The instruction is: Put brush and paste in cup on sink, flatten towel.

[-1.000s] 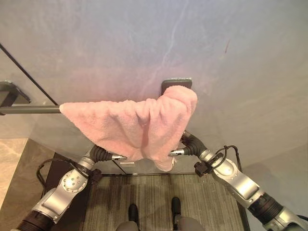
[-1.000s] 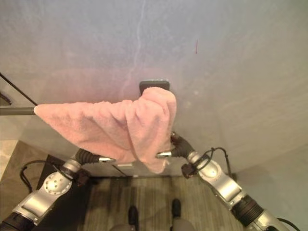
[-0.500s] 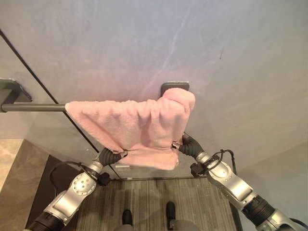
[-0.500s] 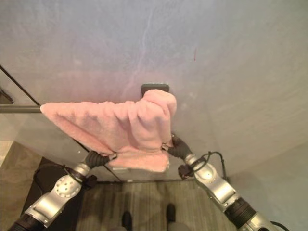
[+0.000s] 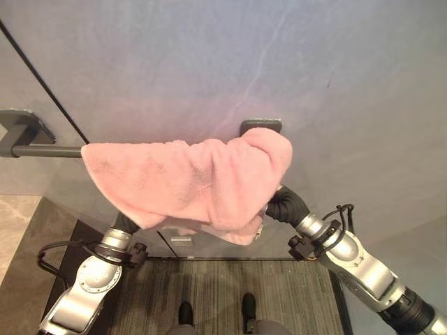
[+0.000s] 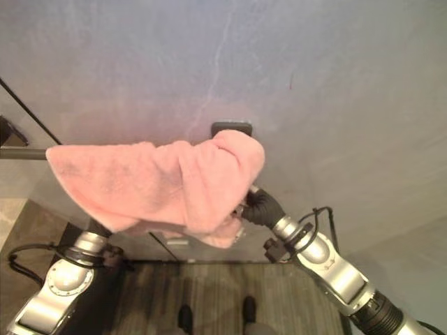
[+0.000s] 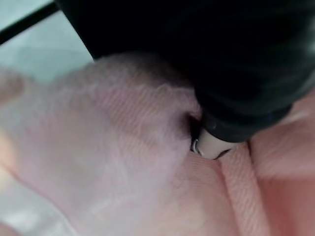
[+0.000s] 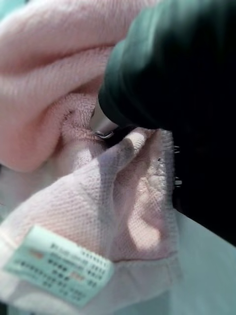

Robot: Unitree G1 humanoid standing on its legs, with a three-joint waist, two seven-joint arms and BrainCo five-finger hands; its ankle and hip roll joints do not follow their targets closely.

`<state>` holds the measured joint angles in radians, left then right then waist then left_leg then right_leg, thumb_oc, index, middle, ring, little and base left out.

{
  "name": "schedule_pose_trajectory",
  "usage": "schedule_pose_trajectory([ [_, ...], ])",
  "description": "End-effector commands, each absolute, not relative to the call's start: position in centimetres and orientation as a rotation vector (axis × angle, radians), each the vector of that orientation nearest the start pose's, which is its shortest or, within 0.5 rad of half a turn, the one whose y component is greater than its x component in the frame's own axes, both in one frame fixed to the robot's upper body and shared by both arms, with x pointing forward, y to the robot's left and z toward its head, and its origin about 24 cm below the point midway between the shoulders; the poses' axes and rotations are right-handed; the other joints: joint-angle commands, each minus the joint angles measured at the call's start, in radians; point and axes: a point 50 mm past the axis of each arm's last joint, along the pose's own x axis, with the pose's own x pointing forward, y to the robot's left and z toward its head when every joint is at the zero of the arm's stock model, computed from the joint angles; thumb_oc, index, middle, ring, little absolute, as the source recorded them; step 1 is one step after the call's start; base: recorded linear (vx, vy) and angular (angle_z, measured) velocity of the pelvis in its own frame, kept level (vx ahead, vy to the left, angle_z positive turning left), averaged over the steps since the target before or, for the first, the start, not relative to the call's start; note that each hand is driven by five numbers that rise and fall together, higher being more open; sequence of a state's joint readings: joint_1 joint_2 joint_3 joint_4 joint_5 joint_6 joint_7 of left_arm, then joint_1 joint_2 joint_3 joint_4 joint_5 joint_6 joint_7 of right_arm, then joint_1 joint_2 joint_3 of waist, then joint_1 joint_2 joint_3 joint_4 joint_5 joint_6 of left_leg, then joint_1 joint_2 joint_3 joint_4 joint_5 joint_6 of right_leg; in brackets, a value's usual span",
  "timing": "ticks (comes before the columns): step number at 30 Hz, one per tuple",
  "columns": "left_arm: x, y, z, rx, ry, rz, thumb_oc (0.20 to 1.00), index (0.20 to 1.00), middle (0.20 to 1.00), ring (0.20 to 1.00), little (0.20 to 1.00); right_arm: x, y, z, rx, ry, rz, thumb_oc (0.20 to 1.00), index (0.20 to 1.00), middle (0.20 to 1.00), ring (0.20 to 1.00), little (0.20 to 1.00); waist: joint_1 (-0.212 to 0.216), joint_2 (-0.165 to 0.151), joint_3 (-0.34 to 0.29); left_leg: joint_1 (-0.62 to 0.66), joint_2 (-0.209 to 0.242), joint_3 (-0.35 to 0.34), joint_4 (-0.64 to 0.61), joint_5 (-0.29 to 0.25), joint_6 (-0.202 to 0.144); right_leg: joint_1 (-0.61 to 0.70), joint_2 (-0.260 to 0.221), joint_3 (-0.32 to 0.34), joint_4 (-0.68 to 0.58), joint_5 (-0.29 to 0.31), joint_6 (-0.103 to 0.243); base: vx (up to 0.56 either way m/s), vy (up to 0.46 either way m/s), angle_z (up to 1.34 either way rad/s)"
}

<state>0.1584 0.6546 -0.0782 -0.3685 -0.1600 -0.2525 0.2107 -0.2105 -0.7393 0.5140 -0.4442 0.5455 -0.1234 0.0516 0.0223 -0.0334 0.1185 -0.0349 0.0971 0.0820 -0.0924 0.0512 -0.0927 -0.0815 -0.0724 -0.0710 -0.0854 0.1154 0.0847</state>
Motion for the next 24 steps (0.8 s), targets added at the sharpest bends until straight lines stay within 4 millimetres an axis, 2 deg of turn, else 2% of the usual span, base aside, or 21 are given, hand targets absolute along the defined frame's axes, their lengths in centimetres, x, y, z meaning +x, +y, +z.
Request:
schedule_pose_trajectory([
  [1, 21.0, 23.1, 15.2, 0.377, -0.536, 0.071, 0.2, 0.2, 0.2, 0.2, 0.2, 22.5, -9.9, 17.1, -0.028, -0.488, 0.825, 0.2, 0.2, 0.2, 0.2, 0.2, 0.016, -0.053, -0.046, -0.041, 0.024, -0.032, 0.005, 0.012, -0.036, 0.004, -0.139, 0.046, 0.008, -0.023, 0.113, -0.04, -0.008, 0.11],
  [5, 20.4, 24.2, 15.9, 0.401, -0.574, 0.167, 0.2, 0.2, 0.2, 0.2, 0.2, 22.6, -8.8, 17.7, -0.032, -0.529, 0.841, 0.2, 0.2, 0.2, 0.2, 0.2, 0.031, -0.057, -0.044, -0.053, 0.018, -0.042, 0.005, 0.023, -0.034, 0.003, -0.145, 0.035, 0.009, -0.017, 0.111, -0.01, -0.003, 0.15],
  [8, 19.8, 25.2, 16.1, 0.426, -0.589, 0.256, 0.2, 0.2, 0.2, 0.2, 0.2, 22.8, -7.9, 18.3, -0.036, -0.573, 0.846, 0.2, 0.2, 0.2, 0.2, 0.2, 0.059, -0.059, -0.041, -0.059, 0.013, -0.057, 0.005, 0.024, -0.032, 0.01, -0.151, 0.022, 0.009, -0.016, 0.11, 0.0, -0.006, 0.08],
  [10, 19.8, 25.6, 15.4, 0.422, -0.553, 0.276, 0.2, 0.2, 0.2, 0.2, 0.2, 22.9, -7.5, 18.0, -0.04, -0.556, 0.855, 0.2, 0.2, 0.2, 0.2, 0.2, 0.067, -0.062, -0.038, -0.062, 0.011, -0.062, 0.005, 0.026, -0.032, 0.013, -0.153, 0.016, 0.009, -0.016, 0.109, -0.01, -0.013, 0.19],
  [11, 20.1, 25.9, 14.2, 0.432, -0.49, 0.279, 0.2, 0.2, 0.2, 0.2, 0.2, 23.2, -7.4, 17.6, -0.053, -0.536, 0.841, 0.2, 0.2, 0.2, 0.2, 0.2, 0.073, -0.064, -0.035, -0.065, 0.01, -0.065, 0.005, 0.028, -0.031, 0.014, -0.154, 0.008, 0.01, -0.017, 0.109, -0.01, -0.012, 0.14],
  [12, 20.1, 25.9, 14.2, 0.432, -0.49, 0.279, 0.2, 0.2, 0.2, 0.2, 0.2, 23.2, -7.4, 17.6, -0.053, -0.536, 0.841, 0.2, 0.2, 0.2, 0.2, 0.2, 0.073, -0.064, -0.035, -0.065, 0.01, -0.065, 0.005, 0.028, -0.031, 0.014, -0.154, 0.008, 0.01, -0.017, 0.109, -0.01, -0.013, 0.08],
  [14, 20.5, 26.3, 12.5, 0.448, -0.399, 0.264, 0.2, 0.2, 0.2, 0.2, 0.2, 23.9, -7.4, 16.2, -0.083, -0.474, 0.824, 0.2, 0.2, 0.2, 0.2, 0.2, 0.078, -0.064, -0.033, -0.066, 0.007, -0.067, 0.005, 0.028, -0.029, 0.014, -0.154, 0.005, 0.011, -0.018, 0.109, 0.01, -0.007, 0.06],
  [15, 20.8, 26.3, 10.3, 0.441, -0.287, 0.238, 0.2, 0.2, 0.2, 0.2, 0.2, 24.5, -7.5, 15.4, -0.139, -0.457, 0.784, 0.2, 0.2, 0.2, 0.2, 0.2, 0.074, -0.062, -0.034, -0.058, 0.008, -0.067, 0.005, 0.018, -0.029, 0.023, -0.153, 0.003, 0.008, -0.026, 0.11, 0.03, -0.003, 0.04],
  [16, 20.9, 26.3, 10.2, 0.44, -0.289, 0.236, 0.2, 0.2, 0.2, 0.2, 0.2, 24.5, -7.5, 15.4, -0.141, -0.458, 0.781, 0.2, 0.2, 0.2, 0.2, 0.2, 0.076, -0.062, -0.034, -0.059, 0.009, -0.067, 0.005, 0.018, -0.029, 0.022, -0.153, 0.003, 0.007, -0.025, 0.11, 0.03, 0.0, 0.01],
  [19, 21.5, 25.9, 6.0, 0.452, -0.089, 0.161, 0.2, 0.2, 0.2, 0.2, 0.2, 25.9, -7.6, 12.0, -0.185, -0.323, 0.709, 0.2, 0.2, 0.2, 0.2, 0.2, 0.07, -0.055, -0.034, -0.052, 0.01, -0.066, 0.005, 0.019, -0.026, 0.027, -0.152, 0.004, 0.008, -0.025, 0.11, 0.0, 0.001, 0.01],
  [20, 21.8, 25.4, 3.7, 0.496, 0.008, 0.107, 0.2, 0.2, 0.2, 0.2, 0.2, 26.4, -7.4, 9.7, -0.178, -0.229, 0.675, 0.2, 0.2, 0.2, 0.2, 0.2, 0.066, -0.05, -0.035, -0.049, 0.011, -0.063, 0.005, 0.019, -0.024, 0.028, -0.151, 0.006, 0.008, -0.025, 0.11, 0.0, 0.0, 0.0],
  [22, 22.0, 25.0, 2.2, 0.544, 0.067, 0.065, 0.2, 0.2, 0.2, 0.2, 0.2, 26.7, -7.3, 7.2, -0.178, -0.128, 0.642, 0.2, 0.2, 0.2, 0.2, 0.2, 0.057, -0.046, -0.038, -0.044, 0.012, -0.058, 0.005, 0.018, -0.023, 0.027, -0.151, 0.011, 0.009, -0.025, 0.111, 0.0, 0.0, 0.0],
  [24, 22.2, 24.8, 1.5, 0.549, 0.09, 0.049, 0.2, 0.2, 0.2, 0.2, 0.2, 26.9, -7.4, 6.4, -0.19, -0.1, 0.622, 0.228, 0.228, 0.228, 0.228, 0.228, 0.057, -0.044, -0.039, -0.041, 0.012, -0.055, 0.005, 0.016, -0.023, 0.028, -0.151, 0.012, 0.008, -0.025, 0.112, 0.0, 0.0, 0.0],
])
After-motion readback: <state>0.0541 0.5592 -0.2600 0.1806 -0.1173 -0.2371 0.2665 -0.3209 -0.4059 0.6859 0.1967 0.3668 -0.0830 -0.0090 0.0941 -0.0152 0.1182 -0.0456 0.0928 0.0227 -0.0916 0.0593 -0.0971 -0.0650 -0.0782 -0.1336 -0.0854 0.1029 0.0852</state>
